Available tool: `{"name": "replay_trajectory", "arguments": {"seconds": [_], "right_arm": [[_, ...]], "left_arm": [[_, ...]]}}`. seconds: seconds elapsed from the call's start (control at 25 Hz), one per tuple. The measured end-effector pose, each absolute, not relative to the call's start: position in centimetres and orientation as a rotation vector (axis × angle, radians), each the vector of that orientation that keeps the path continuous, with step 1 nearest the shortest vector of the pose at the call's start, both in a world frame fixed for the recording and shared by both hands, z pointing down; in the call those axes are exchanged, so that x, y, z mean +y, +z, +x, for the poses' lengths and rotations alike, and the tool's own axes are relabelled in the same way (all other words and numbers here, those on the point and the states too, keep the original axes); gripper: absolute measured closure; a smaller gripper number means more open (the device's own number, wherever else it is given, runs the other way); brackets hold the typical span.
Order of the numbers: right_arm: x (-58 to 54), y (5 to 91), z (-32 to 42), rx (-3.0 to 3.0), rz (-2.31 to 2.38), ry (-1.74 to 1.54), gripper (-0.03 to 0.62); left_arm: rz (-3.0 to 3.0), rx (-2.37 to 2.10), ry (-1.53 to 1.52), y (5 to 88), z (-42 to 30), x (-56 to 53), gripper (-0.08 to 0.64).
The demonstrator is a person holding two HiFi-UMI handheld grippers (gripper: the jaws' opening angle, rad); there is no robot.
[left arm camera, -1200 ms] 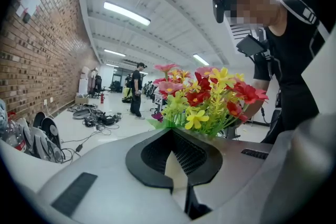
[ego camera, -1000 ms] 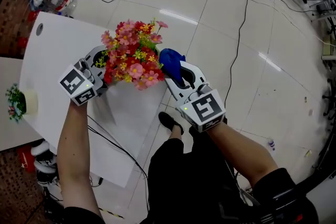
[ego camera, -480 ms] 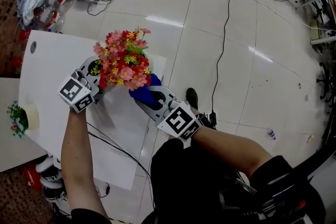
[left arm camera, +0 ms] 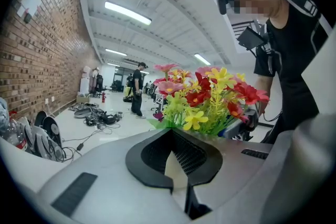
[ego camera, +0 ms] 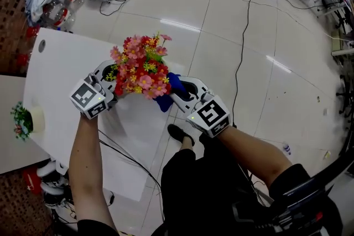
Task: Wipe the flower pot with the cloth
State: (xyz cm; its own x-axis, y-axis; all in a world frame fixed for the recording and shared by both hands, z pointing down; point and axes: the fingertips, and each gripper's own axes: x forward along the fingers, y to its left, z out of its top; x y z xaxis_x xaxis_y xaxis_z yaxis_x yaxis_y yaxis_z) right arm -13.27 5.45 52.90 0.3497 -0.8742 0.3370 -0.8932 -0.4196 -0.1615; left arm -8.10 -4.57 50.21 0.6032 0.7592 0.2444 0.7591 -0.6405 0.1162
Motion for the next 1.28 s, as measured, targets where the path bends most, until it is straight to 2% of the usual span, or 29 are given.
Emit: {"name": "replay_trajectory", "arguments": {"seconds": [0.28, 0.6, 0.84, 1.12, 1.28], "right_arm": [[8.3, 51.7, -7.7, -1.55, 2.651, 0.519, 0.514], [9.9, 48.5, -7.7, -1.609, 2.624, 0.489, 0.514], [12.2, 46.5, -7.5, -1.57, 2.672, 0.466, 0.514], [14.4, 42.6, -7.1, -1.525, 2.741, 0.414, 0.514], [16.0, 39.8, -6.7, -1.497, 2.767, 0.35, 0.514]], "left_arm": [[2.821, 1.308, 0.431, 50.3, -8.3, -4.3, 0.56], [2.827, 1.216, 0.46, 50.2, -9.0, -4.3, 0.56], [2.835, 0.942, 0.479, 50.8, -11.0, -9.1, 0.56], [2.814, 0.695, 0.183, 43.6, -16.7, -11.0, 0.56], [2.986, 0.65, 0.166, 38.4, -19.2, -7.0, 0.56]]}}
